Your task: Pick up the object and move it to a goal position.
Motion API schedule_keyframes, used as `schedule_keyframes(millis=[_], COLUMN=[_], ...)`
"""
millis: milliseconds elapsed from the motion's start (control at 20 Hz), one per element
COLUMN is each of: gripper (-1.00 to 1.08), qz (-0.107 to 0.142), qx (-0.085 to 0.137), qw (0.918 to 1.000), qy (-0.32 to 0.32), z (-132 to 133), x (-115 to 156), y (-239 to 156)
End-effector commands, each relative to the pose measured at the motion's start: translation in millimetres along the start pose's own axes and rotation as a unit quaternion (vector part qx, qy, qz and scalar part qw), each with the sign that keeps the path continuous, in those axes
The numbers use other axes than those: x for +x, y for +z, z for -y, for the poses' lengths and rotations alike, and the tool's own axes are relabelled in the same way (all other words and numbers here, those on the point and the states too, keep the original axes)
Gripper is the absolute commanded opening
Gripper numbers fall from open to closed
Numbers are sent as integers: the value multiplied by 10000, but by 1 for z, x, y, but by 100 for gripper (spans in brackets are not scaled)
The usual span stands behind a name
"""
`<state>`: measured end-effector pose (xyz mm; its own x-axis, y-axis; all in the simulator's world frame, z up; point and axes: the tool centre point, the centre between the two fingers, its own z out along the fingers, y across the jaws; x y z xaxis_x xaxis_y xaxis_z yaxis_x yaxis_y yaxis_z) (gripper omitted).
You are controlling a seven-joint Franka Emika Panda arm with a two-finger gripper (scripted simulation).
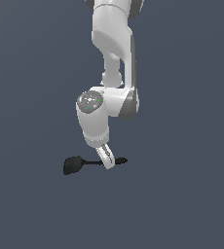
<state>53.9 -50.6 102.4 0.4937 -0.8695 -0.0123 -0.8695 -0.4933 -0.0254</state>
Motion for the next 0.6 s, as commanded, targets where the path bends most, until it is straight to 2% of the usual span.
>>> schedule_keyframes(millis=[0,550], gripper=[100,100], qz=[-11,-67], qx=[-25,-99], qw=[9992,9877], qy=[397,1561], z=[-2,-8], x=[7,26], y=[8,30])
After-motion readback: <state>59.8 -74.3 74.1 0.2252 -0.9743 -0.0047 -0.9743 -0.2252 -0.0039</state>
